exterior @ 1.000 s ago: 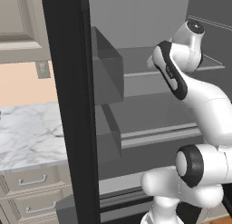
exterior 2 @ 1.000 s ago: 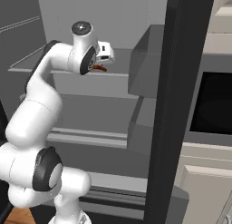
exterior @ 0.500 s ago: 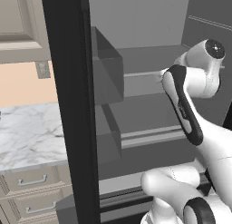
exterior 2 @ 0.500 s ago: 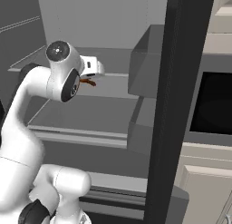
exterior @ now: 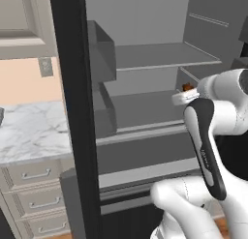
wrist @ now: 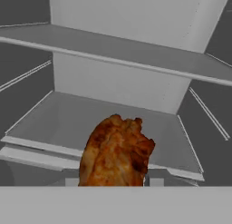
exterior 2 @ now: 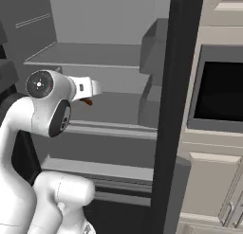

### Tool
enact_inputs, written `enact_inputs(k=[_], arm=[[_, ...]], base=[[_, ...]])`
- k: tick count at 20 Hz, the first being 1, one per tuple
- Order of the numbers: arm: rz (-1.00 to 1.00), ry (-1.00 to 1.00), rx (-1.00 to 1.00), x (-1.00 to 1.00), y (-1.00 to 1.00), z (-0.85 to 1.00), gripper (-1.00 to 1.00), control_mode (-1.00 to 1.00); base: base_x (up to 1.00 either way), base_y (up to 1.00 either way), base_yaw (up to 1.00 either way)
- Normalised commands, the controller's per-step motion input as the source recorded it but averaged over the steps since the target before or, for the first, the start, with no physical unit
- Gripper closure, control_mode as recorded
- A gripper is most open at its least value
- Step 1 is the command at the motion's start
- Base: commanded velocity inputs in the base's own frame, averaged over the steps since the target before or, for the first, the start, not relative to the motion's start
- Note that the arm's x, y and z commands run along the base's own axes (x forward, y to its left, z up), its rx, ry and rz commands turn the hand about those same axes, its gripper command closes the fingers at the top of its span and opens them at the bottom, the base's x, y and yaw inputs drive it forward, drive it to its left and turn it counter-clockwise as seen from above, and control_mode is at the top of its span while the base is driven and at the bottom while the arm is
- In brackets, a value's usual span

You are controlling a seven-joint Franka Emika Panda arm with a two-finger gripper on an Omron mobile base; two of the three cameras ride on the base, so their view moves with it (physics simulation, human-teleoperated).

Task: Place one bell pepper and one chicken drumstick in each tupperware on the nearby counter, to pack two identical lunches.

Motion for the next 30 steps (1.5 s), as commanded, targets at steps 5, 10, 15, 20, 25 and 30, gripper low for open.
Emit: enact_inputs(k=[5, 10, 15, 20, 25, 30], arm=[[0.0, 0.0, 0.0, 0.0, 0.0, 0.0, 1.0, 1.0], [0.0, 0.0, 0.0, 0.0, 0.0, 0.0, 1.0, 1.0], [0.0, 0.0, 0.0, 0.0, 0.0, 0.0, 1.0, 1.0], [0.0, 0.0, 0.0, 0.0, 0.0, 0.0, 1.0, 1.0], [0.0, 0.0, 0.0, 0.0, 0.0, 0.0, 1.0, 1.0], [0.0, 0.0, 0.0, 0.0, 0.0, 0.0, 1.0, 1.0]], base=[[-1.0, 0.0, -0.04], [-1.0, 0.0, -0.03], [-0.94, 0.12, 0.0], [-0.31, 0.79, 0.0], [-0.04, 1.0, -0.03], [-0.22, 1.0, -0.03]])
